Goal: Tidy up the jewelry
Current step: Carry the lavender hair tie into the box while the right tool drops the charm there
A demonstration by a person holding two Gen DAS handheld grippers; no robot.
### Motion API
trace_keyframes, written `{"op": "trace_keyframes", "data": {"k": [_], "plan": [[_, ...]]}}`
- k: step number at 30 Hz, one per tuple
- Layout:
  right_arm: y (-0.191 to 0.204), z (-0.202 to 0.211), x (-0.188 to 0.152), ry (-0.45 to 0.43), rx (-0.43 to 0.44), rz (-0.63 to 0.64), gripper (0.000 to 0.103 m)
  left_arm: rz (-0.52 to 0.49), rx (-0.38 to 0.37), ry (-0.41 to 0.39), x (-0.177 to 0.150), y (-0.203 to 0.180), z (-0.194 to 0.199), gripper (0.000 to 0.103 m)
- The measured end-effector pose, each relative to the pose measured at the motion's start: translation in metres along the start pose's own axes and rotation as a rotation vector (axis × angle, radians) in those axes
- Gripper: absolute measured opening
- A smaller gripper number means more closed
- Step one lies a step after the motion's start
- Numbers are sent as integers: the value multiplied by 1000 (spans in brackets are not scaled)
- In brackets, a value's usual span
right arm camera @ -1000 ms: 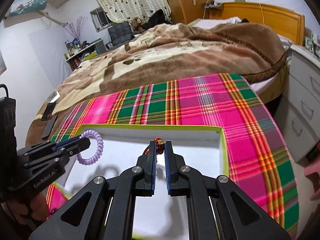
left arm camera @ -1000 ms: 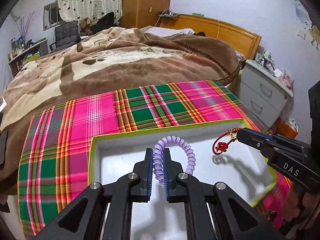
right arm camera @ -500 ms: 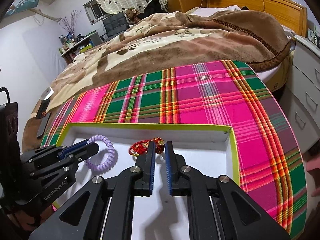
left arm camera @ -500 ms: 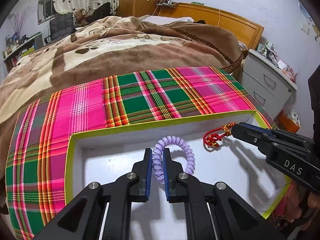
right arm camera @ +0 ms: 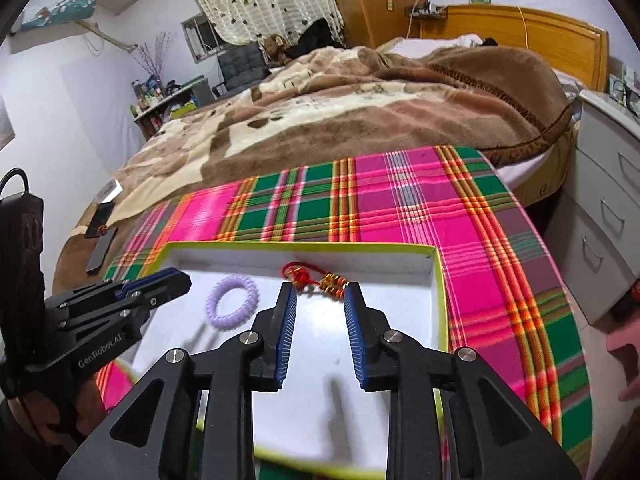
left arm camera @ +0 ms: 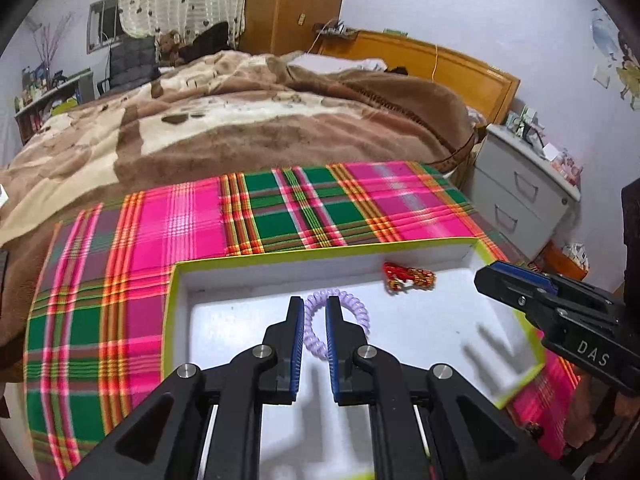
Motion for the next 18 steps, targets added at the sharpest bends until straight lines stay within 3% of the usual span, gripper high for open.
{"op": "trace_keyframes", "data": {"k": [9, 18], "plan": [[22, 65, -42, -80, 10, 51, 26, -24, -3, -105, -36, -14, 69, 10], [40, 113, -89, -135, 0, 89, 26, -45, 2, -169, -94, -32, 125, 10]]}}
Point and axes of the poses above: each gripper's, at about its wrist camera, not at the fingertips, and z roughly against the way its jaws point, y to its left, x to its top, the point moved 5 cm from there along -z, roughly the way its jaws point, and after that the axes turned 2 degrees about y, right-handed, at the moved point
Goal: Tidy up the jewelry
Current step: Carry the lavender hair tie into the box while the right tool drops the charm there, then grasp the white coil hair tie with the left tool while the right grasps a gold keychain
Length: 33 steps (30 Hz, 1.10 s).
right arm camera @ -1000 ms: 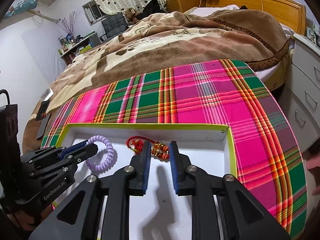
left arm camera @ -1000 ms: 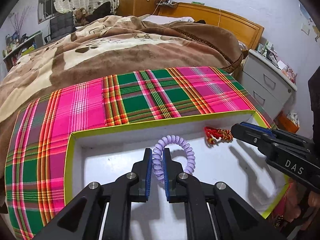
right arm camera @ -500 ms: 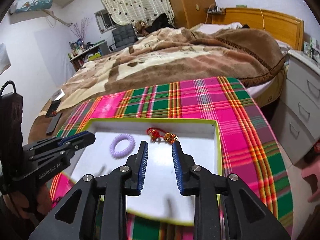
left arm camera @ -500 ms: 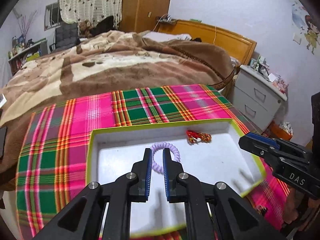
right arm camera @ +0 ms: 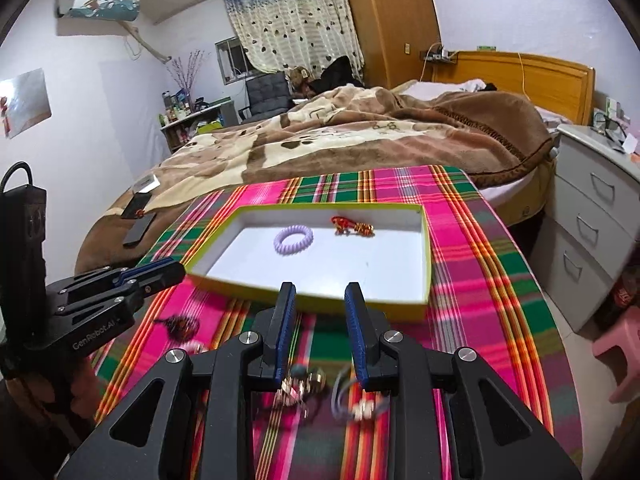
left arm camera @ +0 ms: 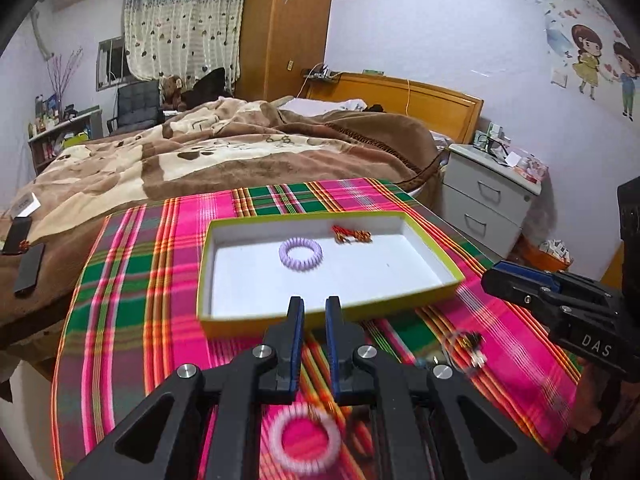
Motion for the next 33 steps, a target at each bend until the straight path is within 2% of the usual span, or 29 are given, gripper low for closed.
{"op": "trace_keyframes", "data": {"k": [7, 16, 25, 33], "plan": [[6, 31, -35, -12, -21, 8, 26, 8, 13, -29, -36, -4, 40, 10], [6, 51, -70, 10, -32, -23, 26, 5, 19, -23, -68, -7, 64, 10], [1, 52, -84, 33, -55, -36, 26, 18, 25, 7, -83, -4, 63, 10], [-8, 41, -83, 53, -69, -56, 26, 30, 42, 46, -86, 3, 47, 10]]}}
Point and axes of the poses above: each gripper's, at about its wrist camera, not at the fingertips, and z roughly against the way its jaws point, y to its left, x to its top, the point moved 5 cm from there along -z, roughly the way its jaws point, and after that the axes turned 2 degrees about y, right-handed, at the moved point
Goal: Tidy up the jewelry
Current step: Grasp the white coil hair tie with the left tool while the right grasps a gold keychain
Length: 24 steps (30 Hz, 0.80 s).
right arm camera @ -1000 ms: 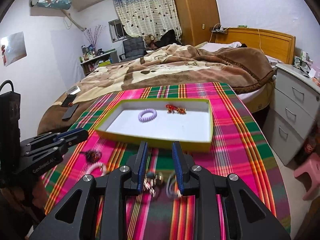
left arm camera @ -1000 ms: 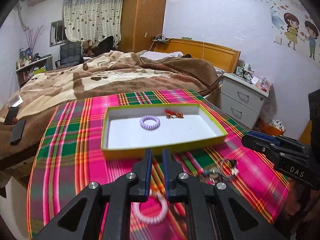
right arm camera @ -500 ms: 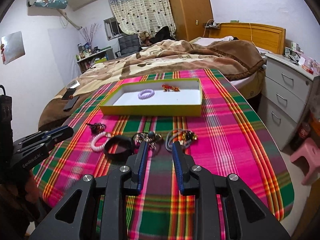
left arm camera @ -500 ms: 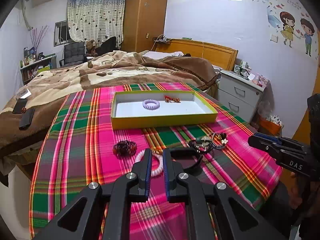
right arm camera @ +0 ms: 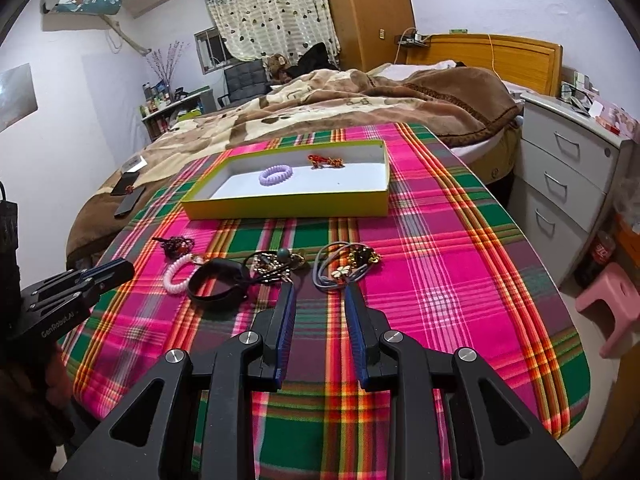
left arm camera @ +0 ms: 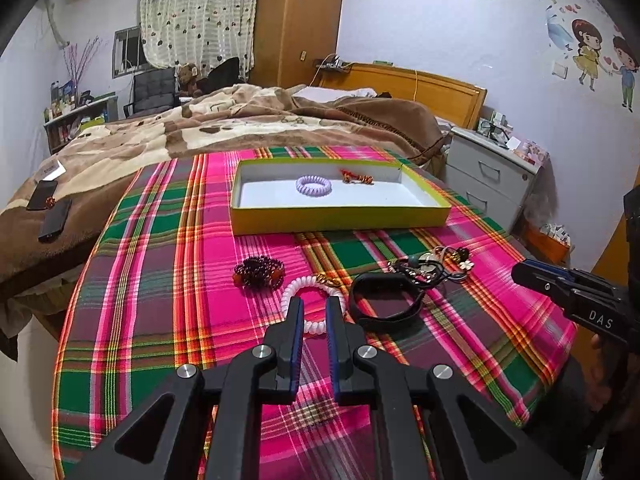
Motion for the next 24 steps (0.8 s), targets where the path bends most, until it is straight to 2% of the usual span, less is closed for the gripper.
{"op": "trace_keyframes", "data": {"k": [4, 8, 18, 20, 24], "plan": [[-6, -11, 2, 22, -2, -24, 26, 13, 4, 28, 0, 5, -12, 11], [-13, -24, 8, 36, -8, -44, 26, 23, 2, 44, 3, 8, -22, 19], [-25, -56, 22, 84, -39, -38, 26, 44, 10, 99, 6, 16, -43, 20], [-27, -62, 25, 95, -46, -28, 30, 44, 11, 107, 6, 17, -45, 20], [-30, -70, 29, 111, -55, -17, 31, 47, 9, 129, 5, 18, -52, 20]]}}
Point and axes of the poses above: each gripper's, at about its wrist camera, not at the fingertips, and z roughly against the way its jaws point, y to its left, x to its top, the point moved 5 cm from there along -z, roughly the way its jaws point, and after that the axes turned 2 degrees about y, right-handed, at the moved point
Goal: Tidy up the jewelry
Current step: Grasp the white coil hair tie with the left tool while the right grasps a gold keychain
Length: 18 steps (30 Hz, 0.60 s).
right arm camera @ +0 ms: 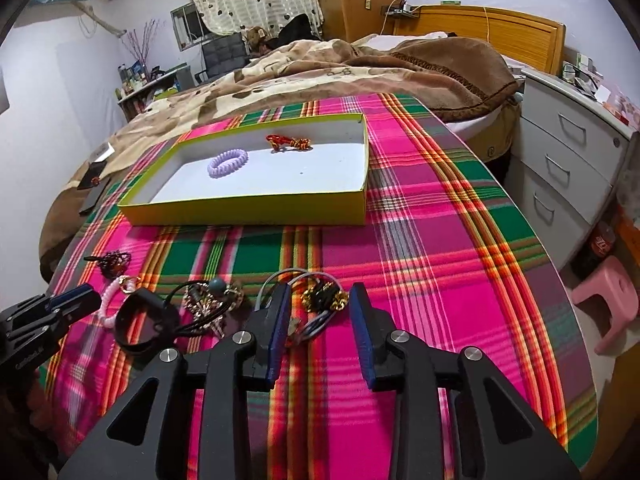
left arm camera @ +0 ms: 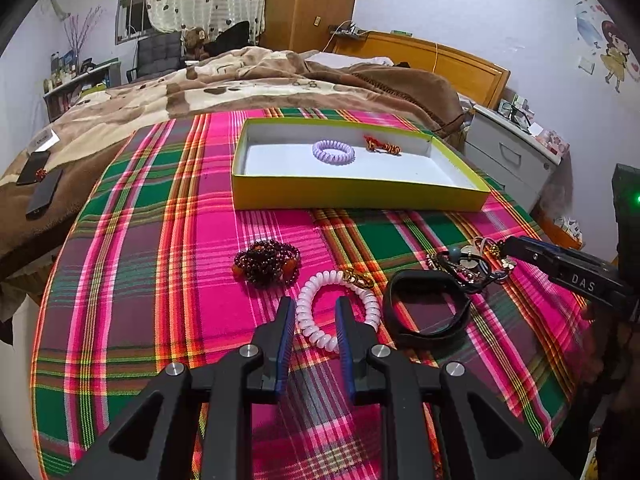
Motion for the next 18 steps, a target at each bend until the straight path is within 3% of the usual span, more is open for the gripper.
{"op": "trace_keyframes", "data": {"k": [10, 13, 18], "plan": [[-6, -15, 0, 58, -9, -7, 31, -3, 15, 61, -1, -1, -15, 20], [-6, -14, 0, 57, -16, 0, 24, -20, 33, 65, 0, -4, -15, 20], [-5, -10, -1, 47, -16, 9, 22, -44, 59, 66, -1, -7, -15, 19]]}}
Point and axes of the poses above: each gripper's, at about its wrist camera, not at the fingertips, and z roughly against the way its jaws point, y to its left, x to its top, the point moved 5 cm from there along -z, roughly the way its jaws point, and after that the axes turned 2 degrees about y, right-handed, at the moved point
